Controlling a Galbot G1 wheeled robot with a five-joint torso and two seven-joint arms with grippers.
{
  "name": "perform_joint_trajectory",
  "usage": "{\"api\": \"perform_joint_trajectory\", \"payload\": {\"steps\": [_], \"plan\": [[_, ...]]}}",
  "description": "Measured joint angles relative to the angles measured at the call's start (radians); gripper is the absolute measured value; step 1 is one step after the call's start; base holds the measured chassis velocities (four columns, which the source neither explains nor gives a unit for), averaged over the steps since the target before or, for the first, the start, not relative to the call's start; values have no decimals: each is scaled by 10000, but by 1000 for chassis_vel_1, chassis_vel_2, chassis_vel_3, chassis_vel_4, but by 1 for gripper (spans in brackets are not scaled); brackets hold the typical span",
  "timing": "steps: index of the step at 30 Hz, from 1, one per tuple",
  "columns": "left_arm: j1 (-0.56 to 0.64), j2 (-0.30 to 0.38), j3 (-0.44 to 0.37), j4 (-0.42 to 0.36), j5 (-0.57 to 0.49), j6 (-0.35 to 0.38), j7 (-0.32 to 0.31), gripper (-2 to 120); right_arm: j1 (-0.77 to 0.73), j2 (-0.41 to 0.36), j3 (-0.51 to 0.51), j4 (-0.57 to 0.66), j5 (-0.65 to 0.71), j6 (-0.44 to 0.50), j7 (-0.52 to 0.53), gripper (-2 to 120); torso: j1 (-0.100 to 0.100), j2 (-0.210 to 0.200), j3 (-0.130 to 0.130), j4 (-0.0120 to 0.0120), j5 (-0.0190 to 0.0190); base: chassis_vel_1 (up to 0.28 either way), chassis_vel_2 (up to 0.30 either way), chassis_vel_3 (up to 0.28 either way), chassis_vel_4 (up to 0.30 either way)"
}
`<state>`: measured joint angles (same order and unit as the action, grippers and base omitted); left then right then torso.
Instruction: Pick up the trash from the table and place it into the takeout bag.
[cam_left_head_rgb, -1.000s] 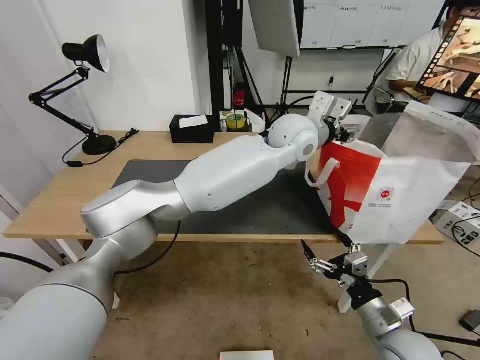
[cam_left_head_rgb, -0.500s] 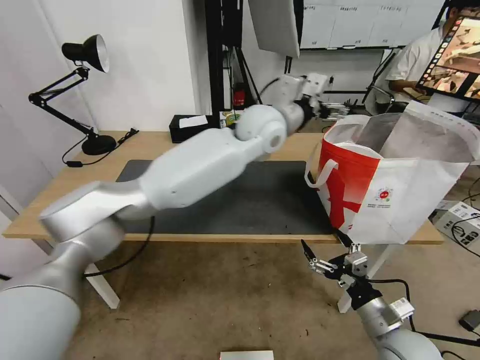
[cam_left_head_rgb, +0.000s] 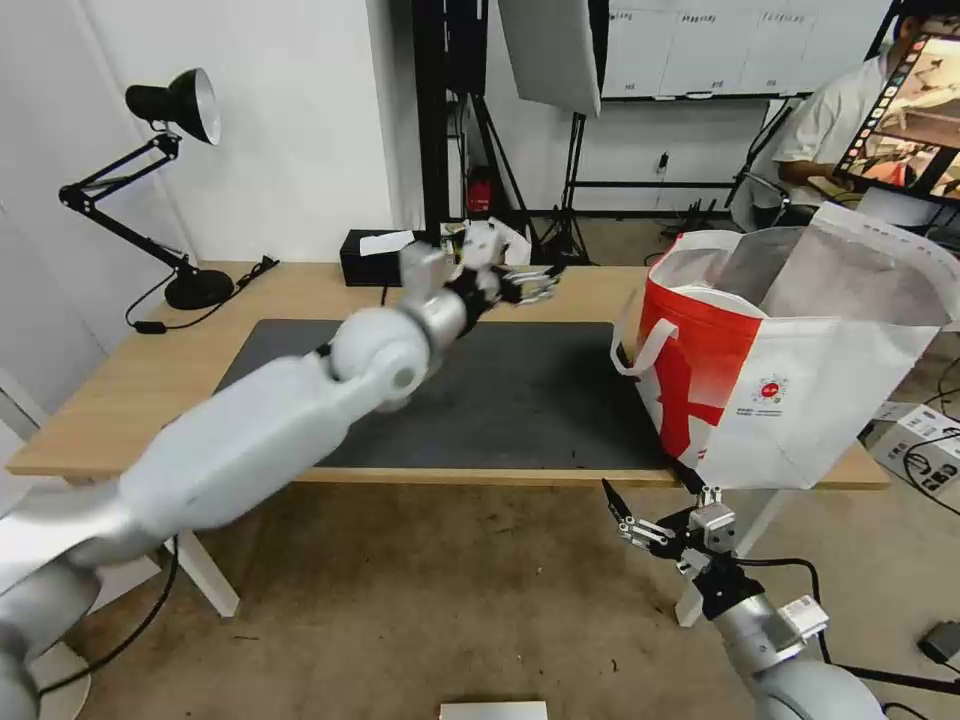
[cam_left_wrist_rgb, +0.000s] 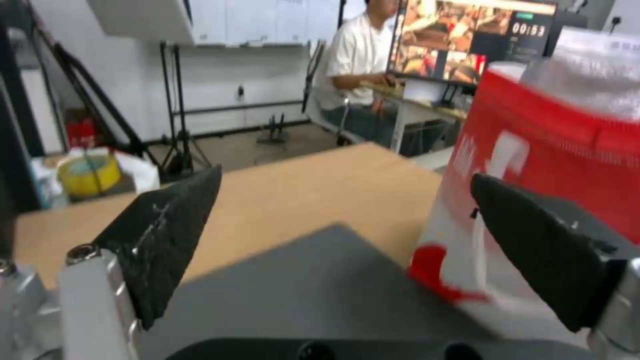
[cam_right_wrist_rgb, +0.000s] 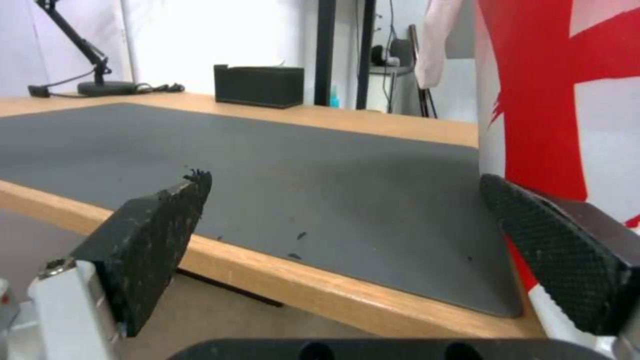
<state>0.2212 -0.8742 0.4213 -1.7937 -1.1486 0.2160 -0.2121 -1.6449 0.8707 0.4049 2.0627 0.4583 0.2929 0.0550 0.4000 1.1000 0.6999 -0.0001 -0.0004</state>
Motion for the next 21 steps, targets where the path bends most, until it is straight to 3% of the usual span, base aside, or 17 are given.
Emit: {"api": "perform_joint_trajectory", "payload": {"steps": [4, 7, 8, 11, 12, 17, 21], "plan": [[767, 431, -661, -395, 101, 84, 177, 100, 0, 0, -1, 0, -1, 0, -2, 100, 0, 1, 0, 1, 3, 0, 0, 0, 0], [2411, 926, -1898, -904, 563, 94, 511, 100, 0, 0, -2, 1, 1, 0, -2, 100, 0, 1, 0, 0, 3, 0, 0, 0, 0], [2411, 926, -1898, -904, 563, 94, 511, 100, 0, 0, -2, 1, 1, 0, -2, 100, 0, 1, 0, 0, 3, 0, 0, 0, 0], [4672, 1203, -3566, -1358, 1423, -36, 1001, 100, 0, 0, -1, 0, 0, 0, -2, 100, 0, 1, -1, -1, 0, 0, 0, 0, 0], [4672, 1203, -3566, -1358, 1423, -36, 1001, 100, 0, 0, -1, 0, 0, 0, -2, 100, 0, 1, -1, -1, 0, 0, 0, 0, 0], [7252, 1471, -5325, -1792, 2569, -555, 1347, 100, 0, 0, -1, 0, -1, 0, -2, 100, -1, 1, -1, 4, 8, 0, 0, 0, 0], [7984, 1212, -5574, -1788, 3213, -1001, 1374, 100, 0, -1, -1, 0, -1, 0, -2, 100, -1, 1, -1, -2, 4, 0, 0, 0, 0]]}}
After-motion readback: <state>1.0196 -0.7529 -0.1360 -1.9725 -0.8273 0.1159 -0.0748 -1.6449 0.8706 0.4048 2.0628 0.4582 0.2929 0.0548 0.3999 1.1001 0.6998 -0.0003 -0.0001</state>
